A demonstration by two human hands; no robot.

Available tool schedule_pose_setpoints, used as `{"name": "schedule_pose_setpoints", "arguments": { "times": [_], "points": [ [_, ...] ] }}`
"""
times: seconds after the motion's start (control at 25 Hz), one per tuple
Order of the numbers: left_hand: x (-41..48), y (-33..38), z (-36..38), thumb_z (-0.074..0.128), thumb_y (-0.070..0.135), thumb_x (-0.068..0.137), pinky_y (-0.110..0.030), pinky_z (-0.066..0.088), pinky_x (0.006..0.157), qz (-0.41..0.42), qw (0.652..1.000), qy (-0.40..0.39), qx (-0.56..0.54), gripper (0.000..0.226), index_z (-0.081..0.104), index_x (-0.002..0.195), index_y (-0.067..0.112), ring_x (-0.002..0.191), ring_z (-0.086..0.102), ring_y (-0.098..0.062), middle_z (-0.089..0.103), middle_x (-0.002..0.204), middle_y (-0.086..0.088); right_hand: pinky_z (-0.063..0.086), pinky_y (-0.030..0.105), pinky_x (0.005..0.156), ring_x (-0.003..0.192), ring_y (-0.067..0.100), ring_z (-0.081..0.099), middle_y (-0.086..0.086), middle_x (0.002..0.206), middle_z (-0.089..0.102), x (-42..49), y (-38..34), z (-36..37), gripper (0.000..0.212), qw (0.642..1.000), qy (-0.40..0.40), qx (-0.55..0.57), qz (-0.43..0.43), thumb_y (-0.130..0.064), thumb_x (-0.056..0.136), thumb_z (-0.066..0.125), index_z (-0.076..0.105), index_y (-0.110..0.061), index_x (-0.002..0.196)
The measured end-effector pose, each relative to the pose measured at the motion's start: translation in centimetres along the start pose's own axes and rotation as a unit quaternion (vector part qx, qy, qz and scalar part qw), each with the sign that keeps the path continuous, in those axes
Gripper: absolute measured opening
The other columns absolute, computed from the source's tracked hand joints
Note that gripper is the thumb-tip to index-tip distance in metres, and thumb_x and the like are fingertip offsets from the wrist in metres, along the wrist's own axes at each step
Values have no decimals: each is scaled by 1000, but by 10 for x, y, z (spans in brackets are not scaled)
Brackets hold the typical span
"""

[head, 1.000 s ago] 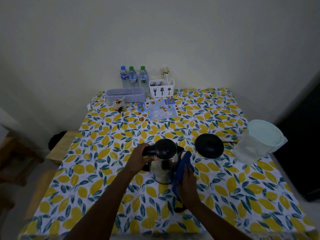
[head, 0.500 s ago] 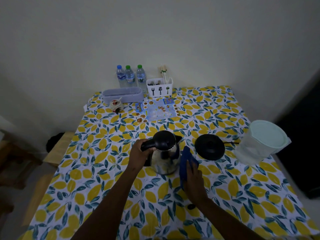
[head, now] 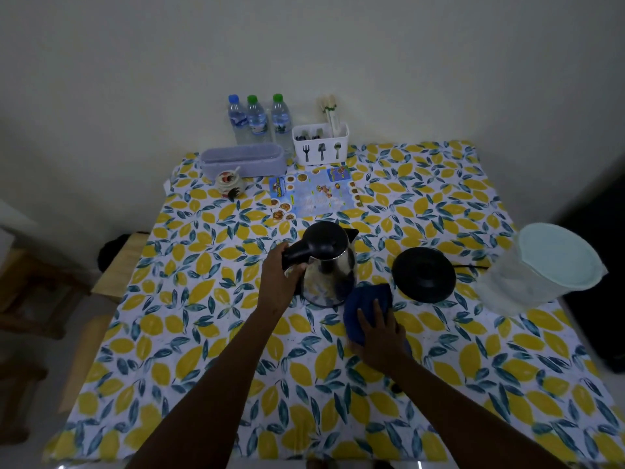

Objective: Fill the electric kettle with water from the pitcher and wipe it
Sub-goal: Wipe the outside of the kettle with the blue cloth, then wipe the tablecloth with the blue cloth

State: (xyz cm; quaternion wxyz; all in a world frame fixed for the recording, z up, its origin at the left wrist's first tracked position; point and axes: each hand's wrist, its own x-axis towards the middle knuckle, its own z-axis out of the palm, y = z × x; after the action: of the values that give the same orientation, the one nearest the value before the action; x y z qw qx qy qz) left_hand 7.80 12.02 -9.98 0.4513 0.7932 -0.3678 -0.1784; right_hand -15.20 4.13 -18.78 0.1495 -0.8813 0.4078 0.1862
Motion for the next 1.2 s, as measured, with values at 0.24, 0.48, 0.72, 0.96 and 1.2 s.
{"name": "schedule_pose_setpoints", "arguments": {
  "times": [0.24, 0.48, 0.72, 0.96, 1.2],
  "points": [
    [-93, -90, 4, 44, 32, 98, -54, 27, 115, -99, 960, -123, 231, 63, 21, 146, -3, 144, 18, -43, 13, 157, -23, 25, 64, 106, 142, 43, 14, 9, 157, 21, 2, -7, 17, 87, 995, 76, 70, 13, -74, 78, -9, 33, -35, 143],
    [-161, -119, -5, 54, 57, 86, -52, 8, 118, -188, 904, -211, 320, 97, -5, 150, 16, 148, -12, -28, -15, 160, -5, 46, 61, 87, 127, 45, 43, 9, 145, 46, -28, -53, 41, 54, 997, 76, 26, -20, -50, 84, 44, 48, -33, 135],
    [-168, -126, -8, 65, 61, 75, -52, 8, 118, -190, 904, -223, 312, 113, -8, 150, 17, 147, -14, -29, -17, 160, -5, 50, 57, 82, 124, 41, 48, 4, 143, 49, -30, -101, 52, 53, 991, 23, -29, -125, -49, 82, 49, 48, -35, 133],
    [-169, -124, -12, 66, 63, 73, -53, 5, 118, -183, 903, -245, 302, 119, -11, 149, 15, 146, -18, -31, -22, 159, -7, 53, 52, 82, 127, 36, 43, 0, 147, 43, -56, -17, 61, 51, 976, 31, -78, -201, -43, 89, 34, 40, -33, 138],
    [-168, -125, -14, 66, 64, 72, -54, 2, 117, -183, 891, -275, 311, 122, -15, 148, 14, 145, -20, -33, -26, 157, -8, 40, 53, 96, 134, 40, 24, 3, 159, 11, -20, -38, 26, 55, 997, 55, -44, -16, -37, 97, 37, 16, -35, 148]
  ]
}}
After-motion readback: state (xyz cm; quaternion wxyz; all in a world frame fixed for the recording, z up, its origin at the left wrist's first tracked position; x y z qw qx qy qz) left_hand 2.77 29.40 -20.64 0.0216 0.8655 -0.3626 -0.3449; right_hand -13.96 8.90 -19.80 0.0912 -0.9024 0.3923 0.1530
